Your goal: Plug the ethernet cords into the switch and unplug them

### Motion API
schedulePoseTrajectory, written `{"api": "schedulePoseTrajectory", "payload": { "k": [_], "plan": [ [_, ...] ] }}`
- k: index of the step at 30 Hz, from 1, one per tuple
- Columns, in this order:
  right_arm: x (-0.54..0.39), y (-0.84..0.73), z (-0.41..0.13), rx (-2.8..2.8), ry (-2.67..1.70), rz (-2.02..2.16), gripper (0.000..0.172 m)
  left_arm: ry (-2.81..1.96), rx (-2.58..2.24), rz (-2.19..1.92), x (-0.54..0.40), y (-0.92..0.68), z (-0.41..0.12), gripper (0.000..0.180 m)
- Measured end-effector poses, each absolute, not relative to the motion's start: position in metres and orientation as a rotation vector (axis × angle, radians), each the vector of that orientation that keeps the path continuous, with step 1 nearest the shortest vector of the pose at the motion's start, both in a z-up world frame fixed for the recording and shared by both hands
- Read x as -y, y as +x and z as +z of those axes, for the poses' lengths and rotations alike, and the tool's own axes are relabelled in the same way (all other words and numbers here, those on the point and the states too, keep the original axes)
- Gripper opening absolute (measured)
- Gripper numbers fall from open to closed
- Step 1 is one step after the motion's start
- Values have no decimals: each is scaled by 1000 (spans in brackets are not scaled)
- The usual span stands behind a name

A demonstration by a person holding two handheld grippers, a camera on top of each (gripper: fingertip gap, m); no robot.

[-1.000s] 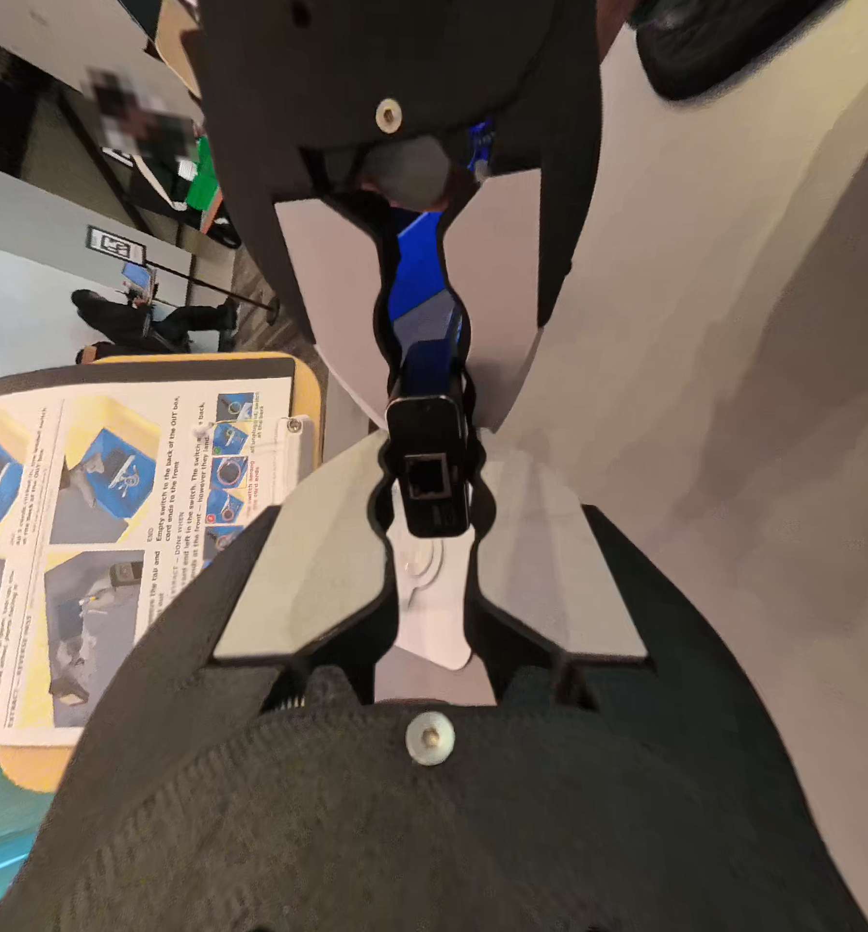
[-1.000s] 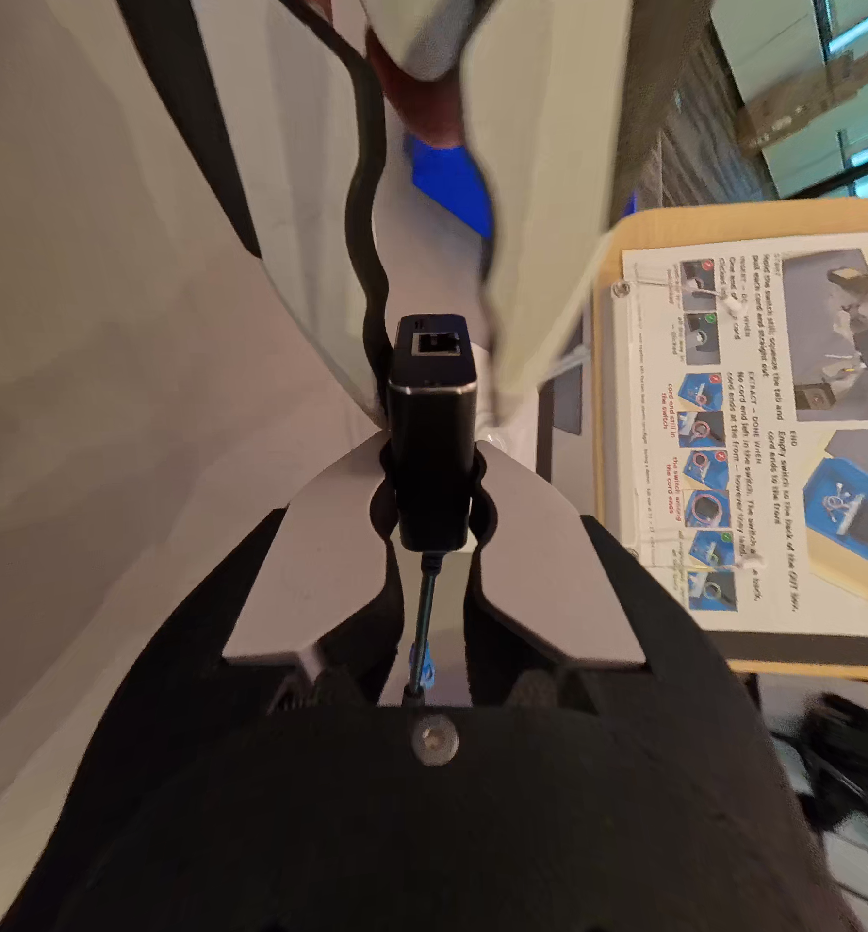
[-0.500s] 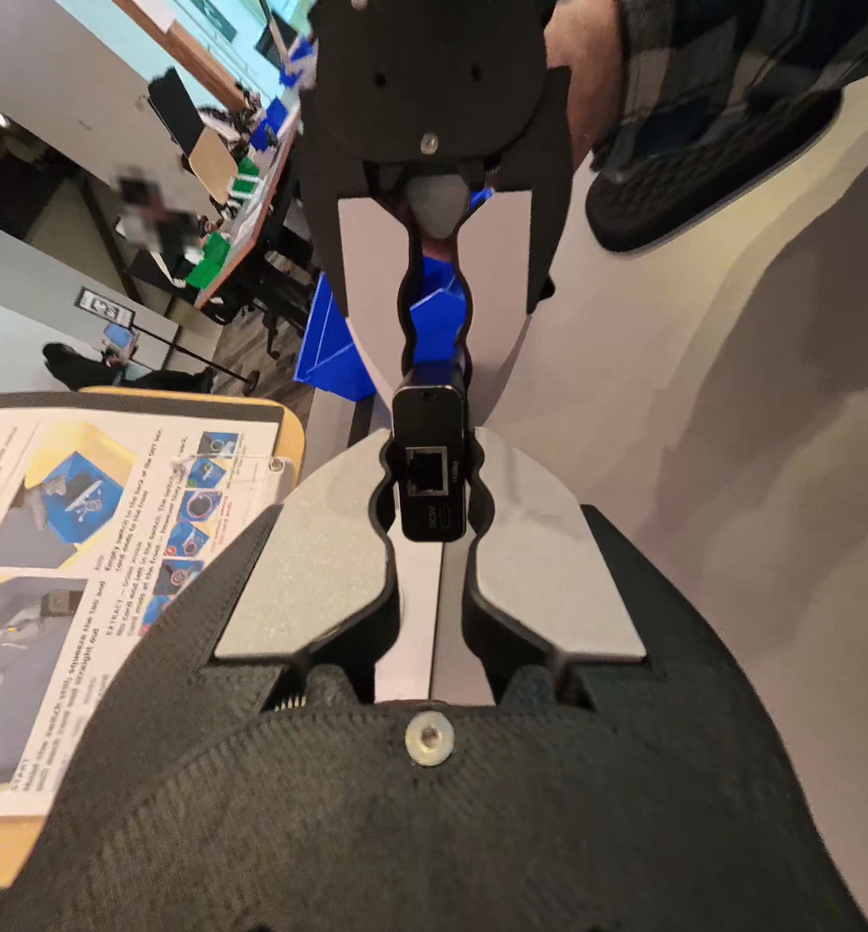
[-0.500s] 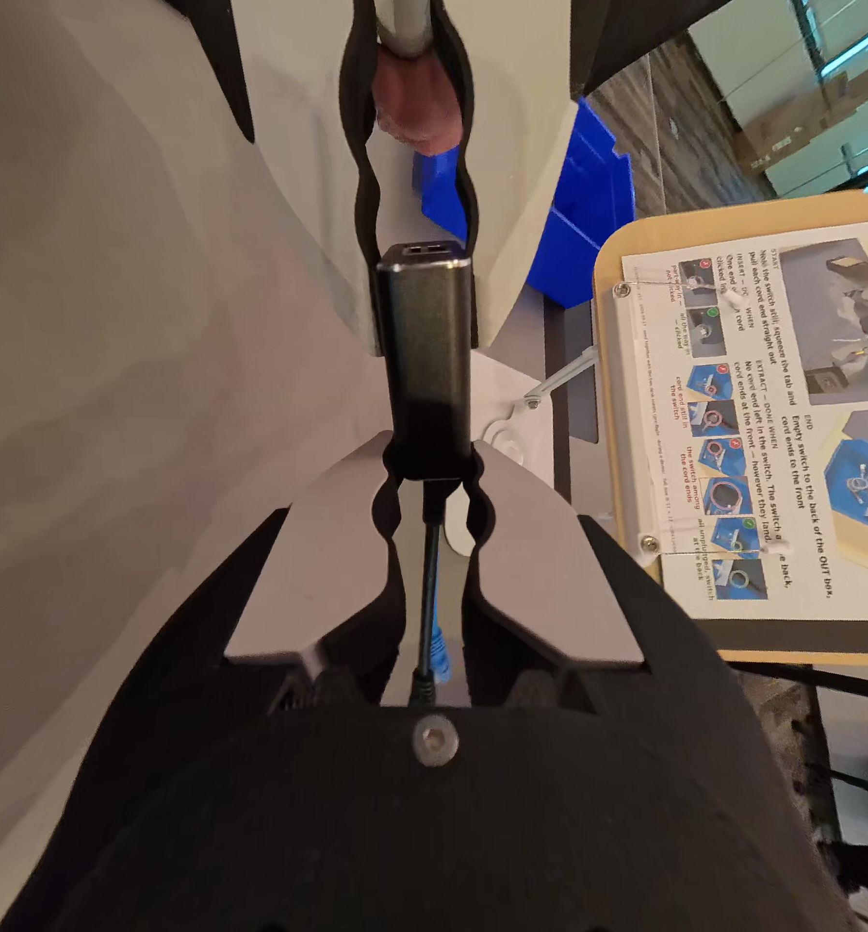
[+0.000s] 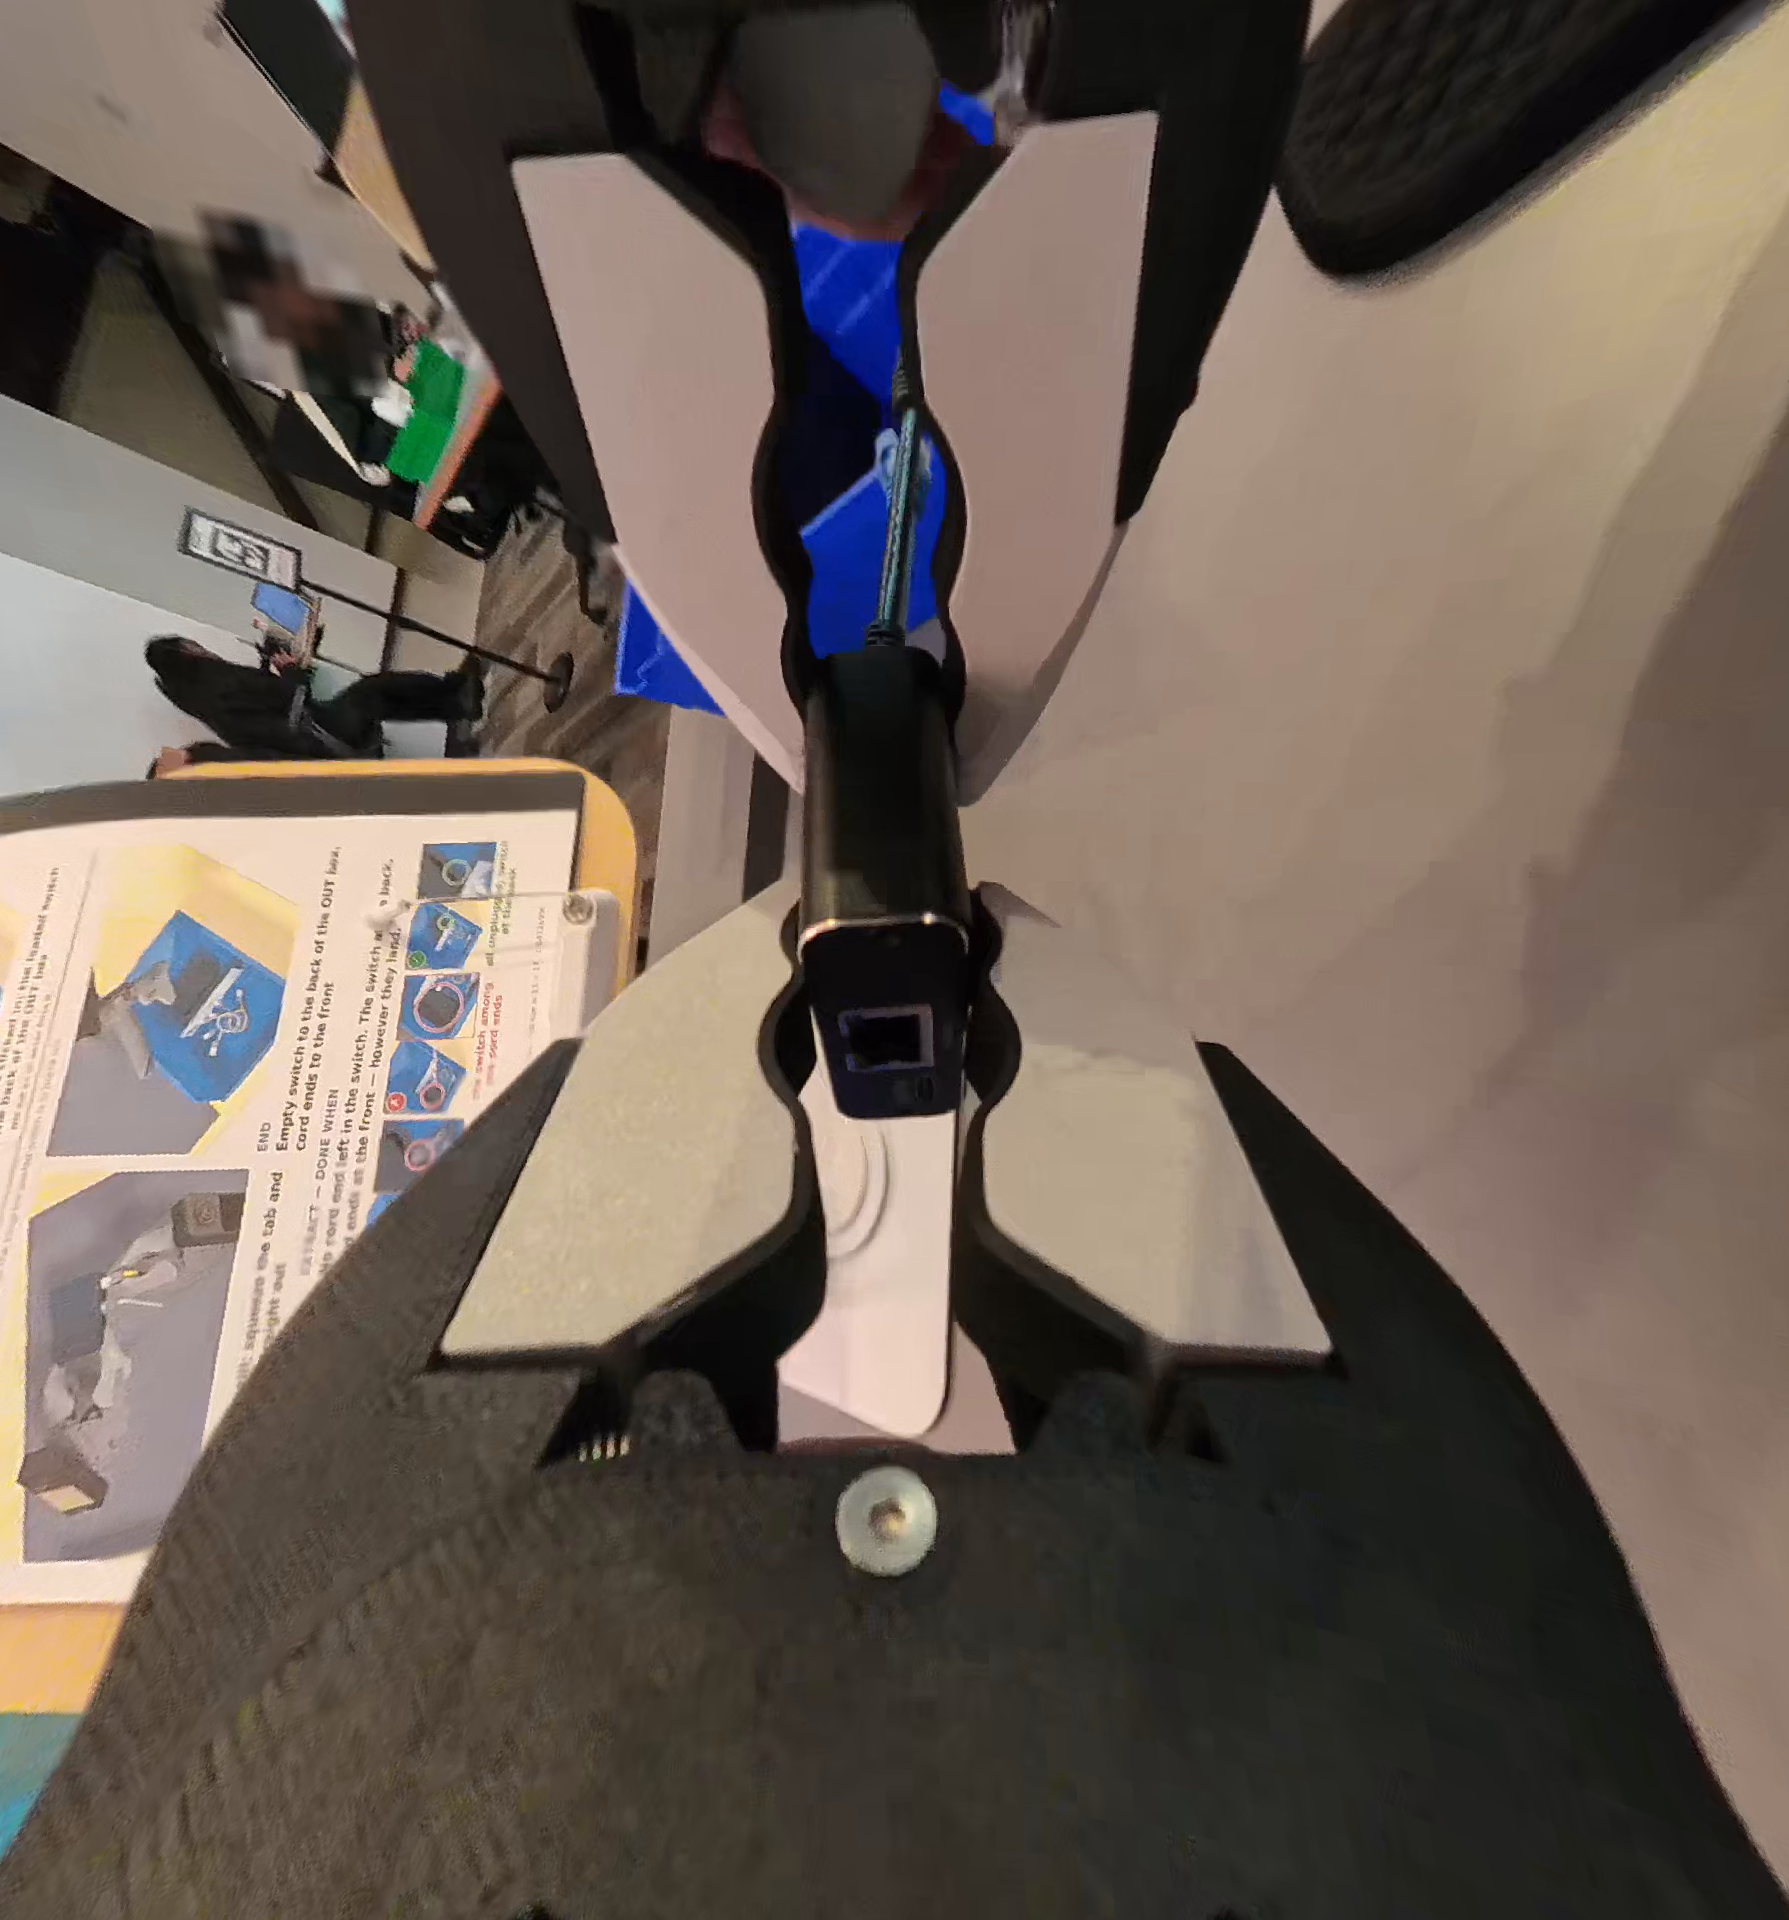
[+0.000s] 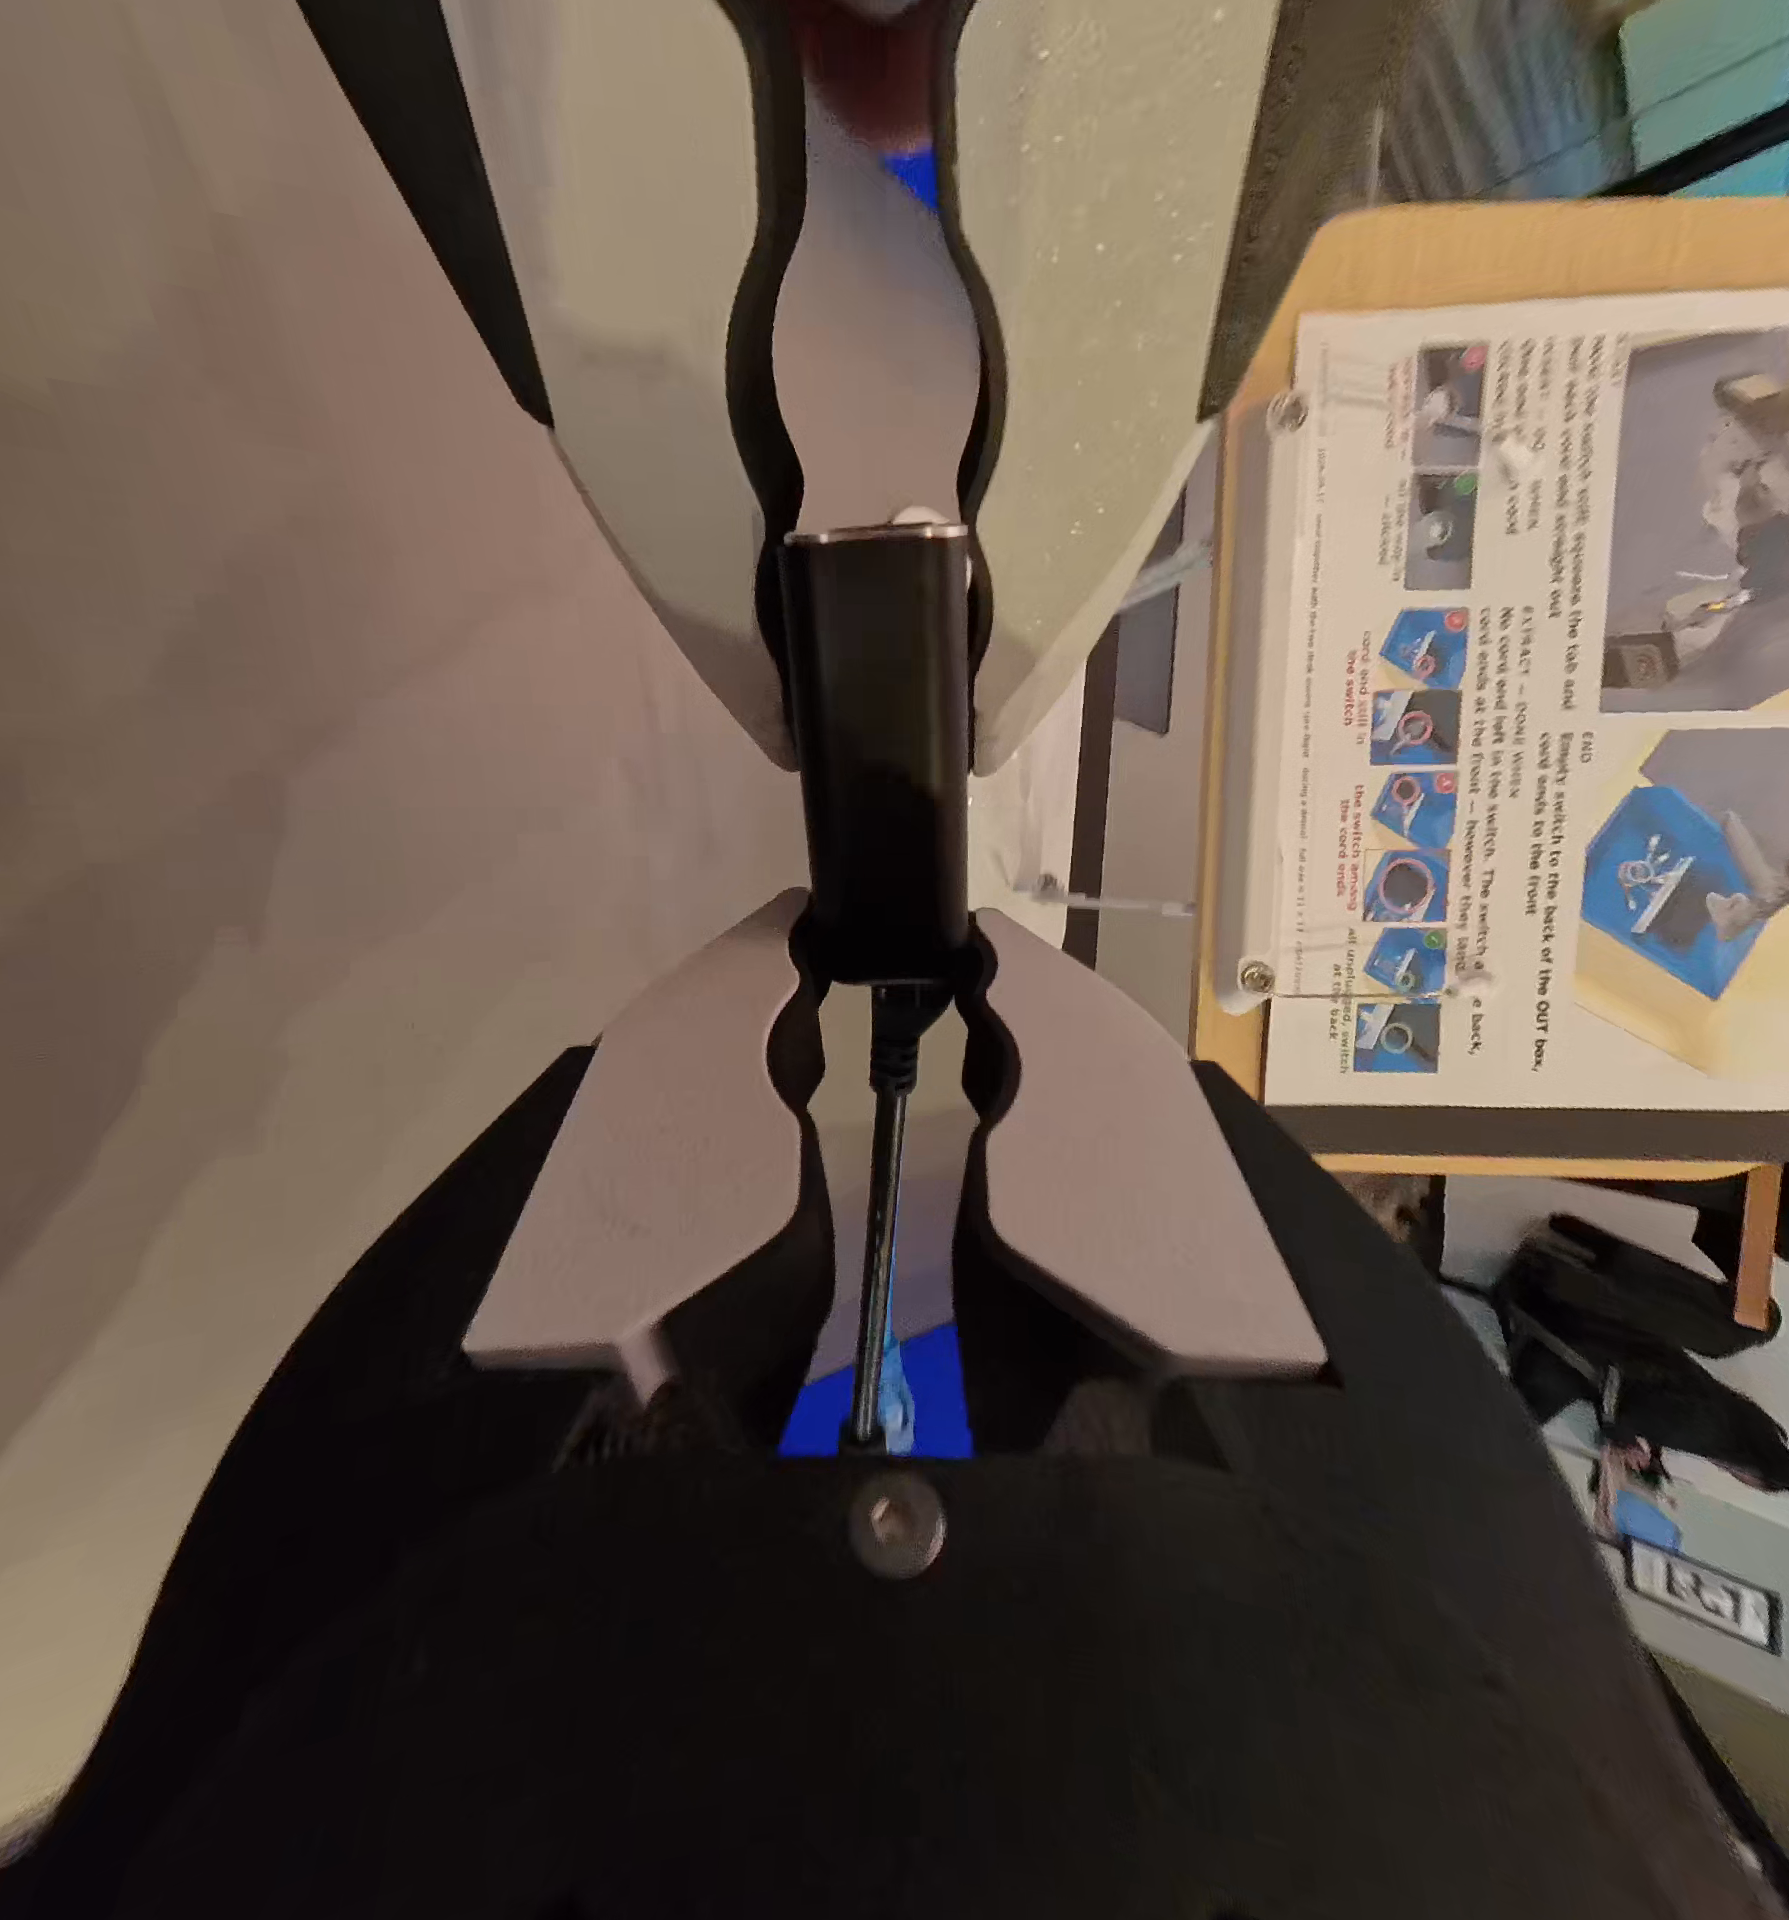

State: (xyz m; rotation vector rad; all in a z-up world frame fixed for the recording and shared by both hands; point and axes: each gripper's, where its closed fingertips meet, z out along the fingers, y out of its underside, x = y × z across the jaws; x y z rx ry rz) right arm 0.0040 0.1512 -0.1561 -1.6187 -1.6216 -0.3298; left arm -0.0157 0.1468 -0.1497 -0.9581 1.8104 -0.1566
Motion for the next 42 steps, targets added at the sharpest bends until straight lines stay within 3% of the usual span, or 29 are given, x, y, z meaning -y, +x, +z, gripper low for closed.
{"api": "schedulePoseTrajectory", "payload": {
  "k": [7, 35, 39, 42],
  "plan": [
    [-128, 3, -110, 1438, -1444, 73, 34, -867, -1719, -361, -134, -26, -125, 24],
    [-122, -8, -119, 1514, -1293, -102, 13, -738, -1765, -424, -107, -27, -107, 24],
    [-124, -4, -122, 1536, -1349, -138, 13, -780, -1711, -331, -120, -24, -105, 59],
    [-125, -3, -126, 1552, -1400, -178, 13, -746, -1730, -229, -118, -19, -106, 59]
  ]
}}
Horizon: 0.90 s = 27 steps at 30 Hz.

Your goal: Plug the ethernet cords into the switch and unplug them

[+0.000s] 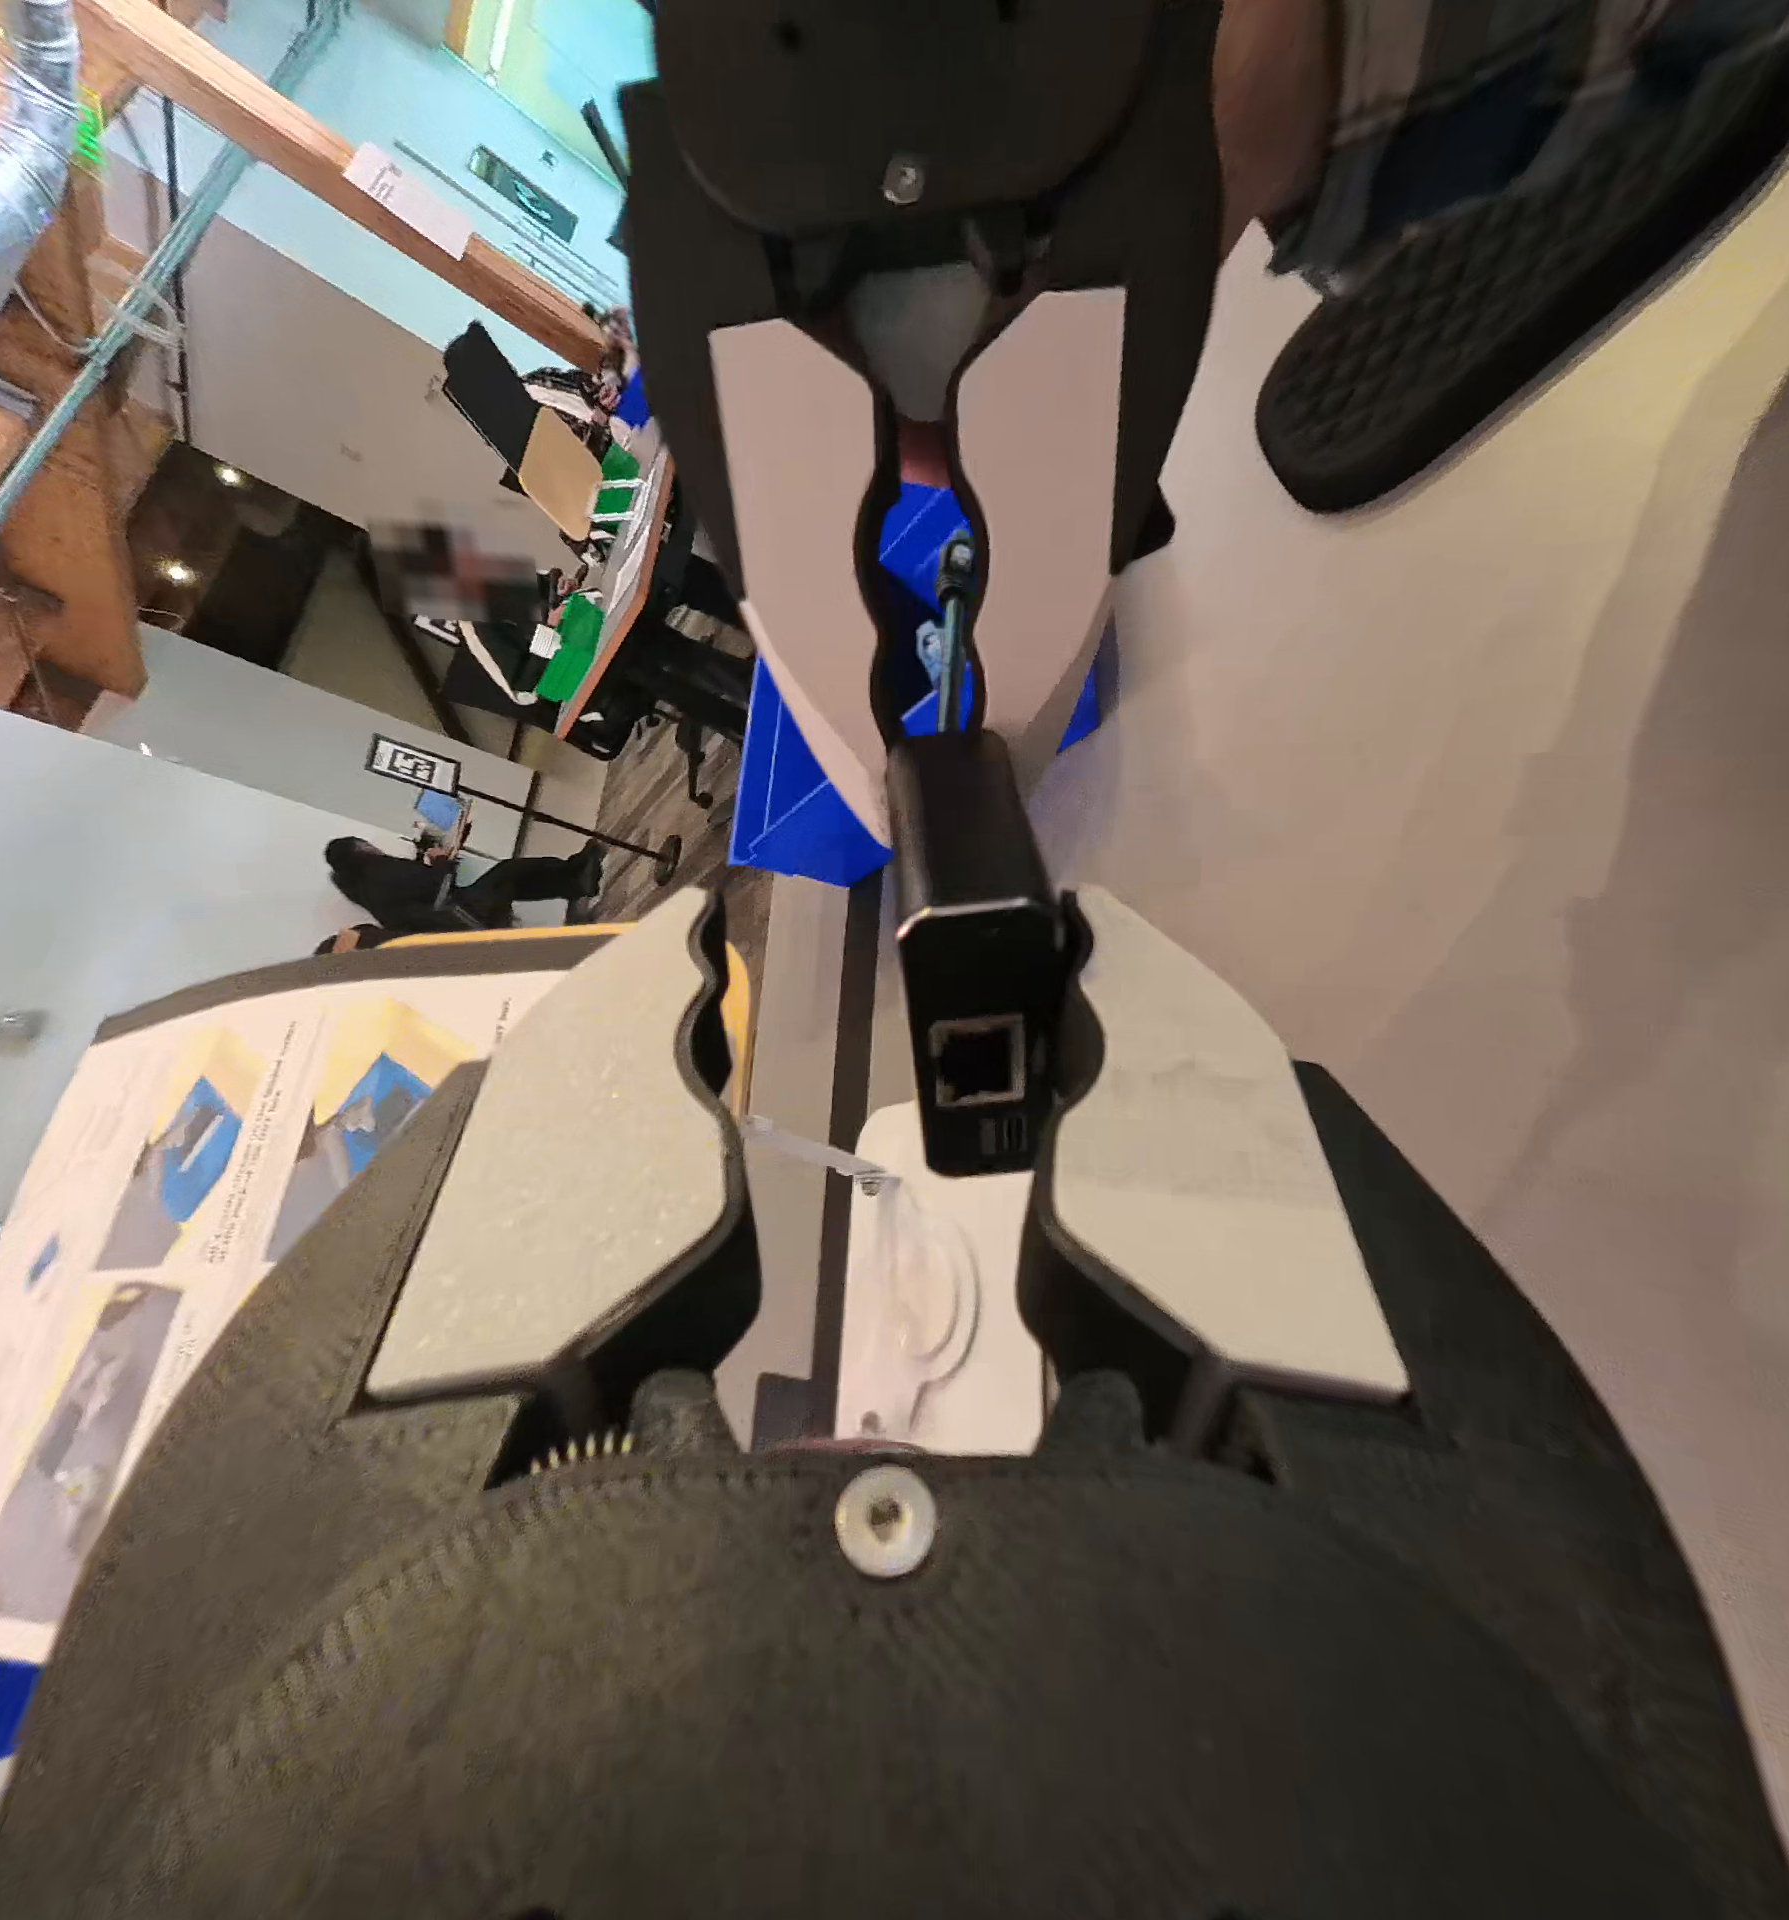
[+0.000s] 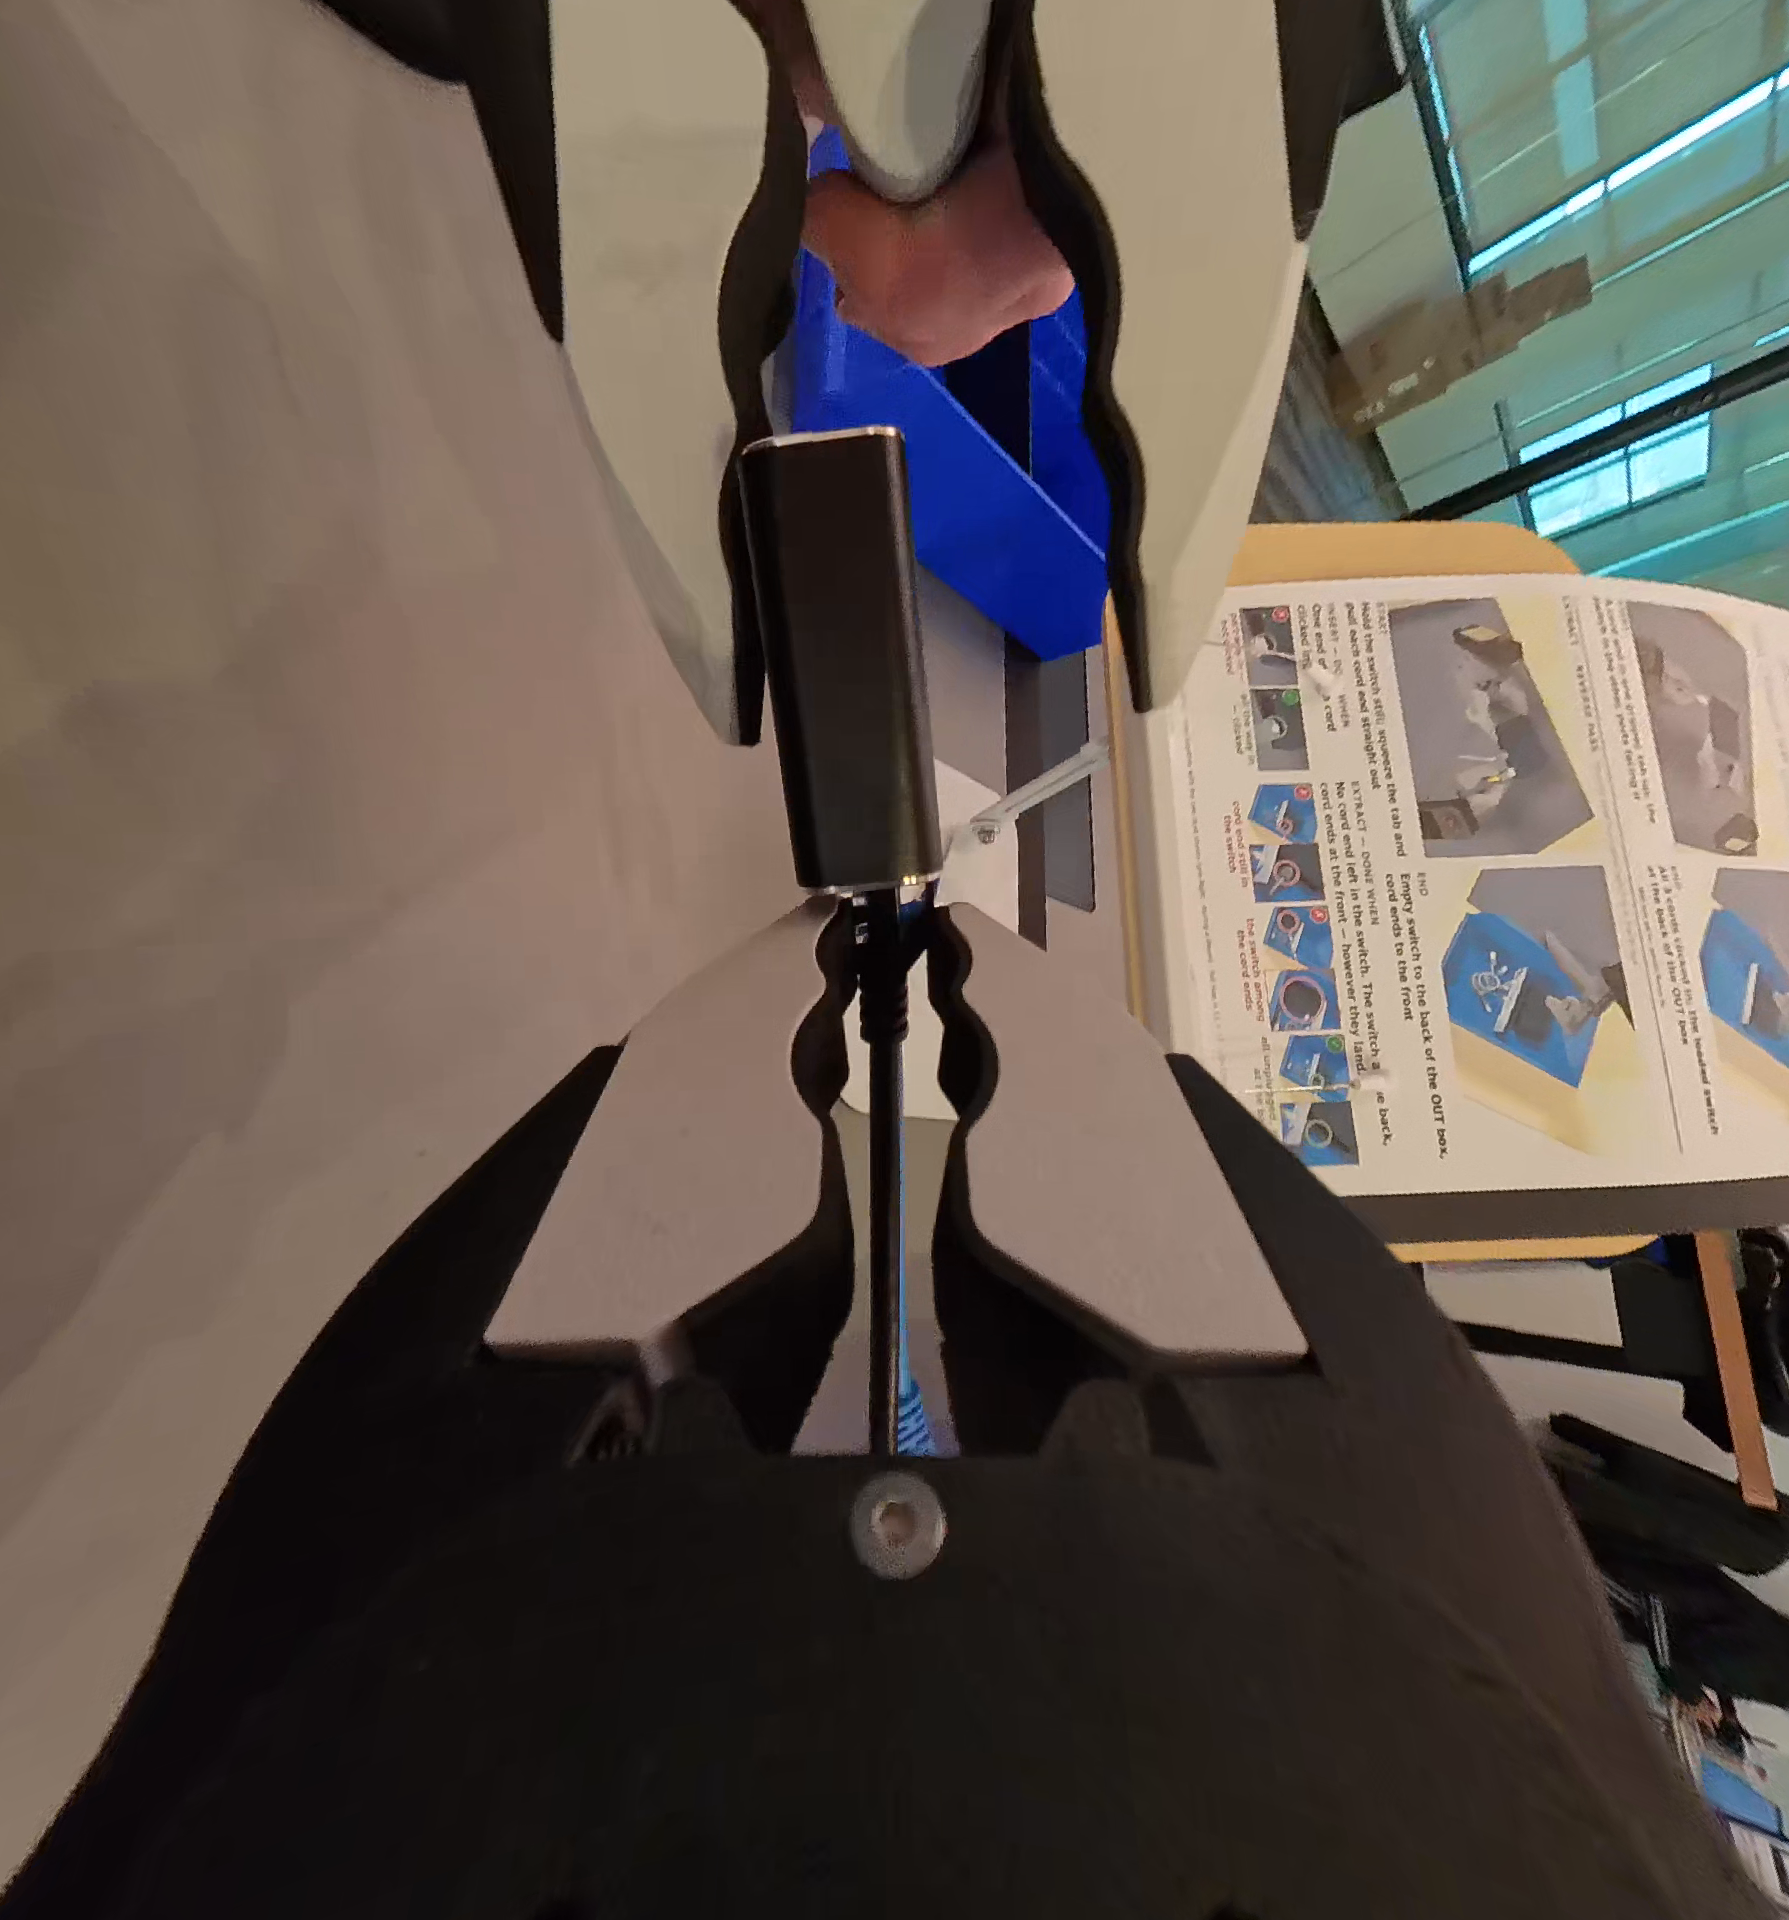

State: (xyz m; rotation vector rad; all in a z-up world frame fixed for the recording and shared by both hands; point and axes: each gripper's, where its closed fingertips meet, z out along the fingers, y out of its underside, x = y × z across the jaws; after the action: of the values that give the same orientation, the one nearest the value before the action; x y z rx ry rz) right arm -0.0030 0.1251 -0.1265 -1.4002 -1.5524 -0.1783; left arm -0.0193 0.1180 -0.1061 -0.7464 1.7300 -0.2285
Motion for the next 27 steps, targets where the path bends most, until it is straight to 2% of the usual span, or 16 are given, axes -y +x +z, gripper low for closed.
{"api": "schedulePoseTrajectory", "payload": {
  "k": [4, 15, 19, 23, 27],
  "plan": [
    [-126, -1, -123, 1527, -1448, -204, 13, -726, -1776, -147, -117, -16, -116, 29],
    [-120, -6, -118, 1504, -1472, -330, 13, -734, -1732, -109, -122, -12, -120, 27],
    [-115, -10, -111, 1492, -1421, -205, 14, -688, -1726, -115, -122, -14, -116, 27],
    [-109, -13, -108, 1524, -1362, -145, 23, -659, -1753, -140, -118, -15, -122, 27],
    [-104, -19, -113, 1580, -1312, -131, 20, -639, -1753, -179, -113, -16, -120, 26]
  ]
}}
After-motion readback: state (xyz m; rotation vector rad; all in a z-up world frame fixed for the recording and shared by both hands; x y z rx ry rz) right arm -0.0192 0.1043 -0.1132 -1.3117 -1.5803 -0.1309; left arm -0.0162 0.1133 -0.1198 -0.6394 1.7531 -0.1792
